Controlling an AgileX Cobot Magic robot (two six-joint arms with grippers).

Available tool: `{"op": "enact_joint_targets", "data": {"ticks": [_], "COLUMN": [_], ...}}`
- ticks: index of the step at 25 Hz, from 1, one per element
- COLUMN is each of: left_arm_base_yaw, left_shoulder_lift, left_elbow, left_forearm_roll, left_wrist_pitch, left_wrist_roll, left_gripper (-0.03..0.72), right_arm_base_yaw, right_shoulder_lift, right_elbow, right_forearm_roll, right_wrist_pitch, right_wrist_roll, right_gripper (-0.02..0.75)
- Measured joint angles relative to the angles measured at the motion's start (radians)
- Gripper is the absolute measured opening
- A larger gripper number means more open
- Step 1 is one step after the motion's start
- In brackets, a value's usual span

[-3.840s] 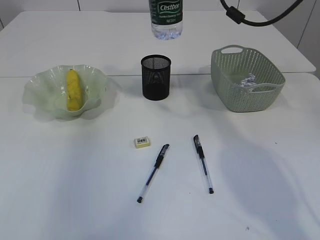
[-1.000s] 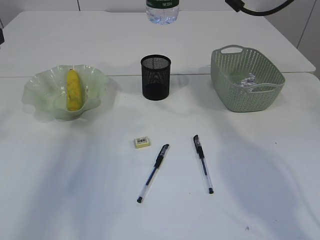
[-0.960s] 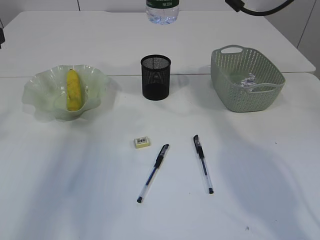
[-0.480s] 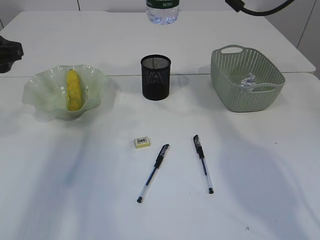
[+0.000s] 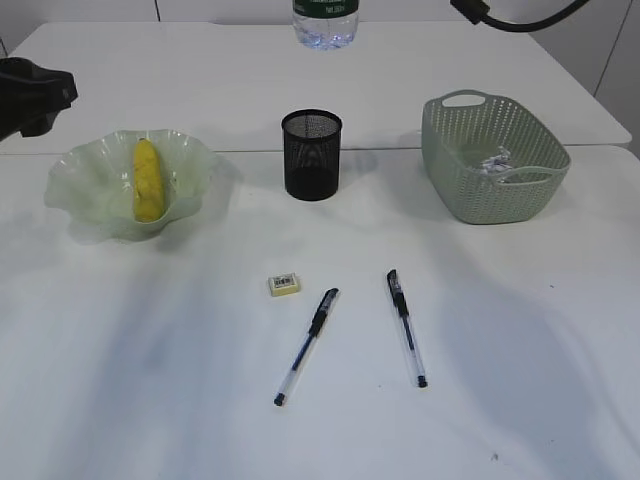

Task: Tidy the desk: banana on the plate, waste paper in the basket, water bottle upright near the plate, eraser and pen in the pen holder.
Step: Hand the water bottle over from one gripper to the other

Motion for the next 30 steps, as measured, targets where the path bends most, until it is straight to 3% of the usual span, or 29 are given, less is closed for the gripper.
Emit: {"op": "enact_joint_targets", "data": {"ticks": [10, 17, 22, 26, 30], "left_arm_base_yaw": [0.0, 0.0, 0.0, 0.0, 0.004], "left_shoulder_lift": [0.0, 0.0, 0.0, 0.0, 0.0], "left_elbow": [0.0, 0.0, 0.0, 0.0, 0.0], "left_forearm_roll": [0.0, 0.004, 0.057, 0.178, 0.441], "left_wrist_pitch": [-0.014, 0.088, 0.09, 0.058, -0.066], "left_wrist_roll": [-0.002, -0.002, -0.007, -0.077, -0.286], "left_gripper": [0.36, 0.356, 0.338, 0.327, 0.321], "right_arm_base_yaw": [0.0, 0.0, 0.0, 0.0, 0.0], "right_shoulder_lift": [0.0, 0.0, 0.0, 0.0, 0.0], "right_elbow": [0.0, 0.0, 0.0, 0.0, 0.0], "right_forearm_roll": [0.0, -0.002, -0.002, -0.002, -0.002], "right_wrist_pitch": [0.0, 0.0, 0.0, 0.0, 0.0], "right_wrist_roll": [0.0, 0.0, 0.0, 0.0, 0.0], "right_gripper": [0.344, 0.344, 0.344, 0.344, 0.344]}}
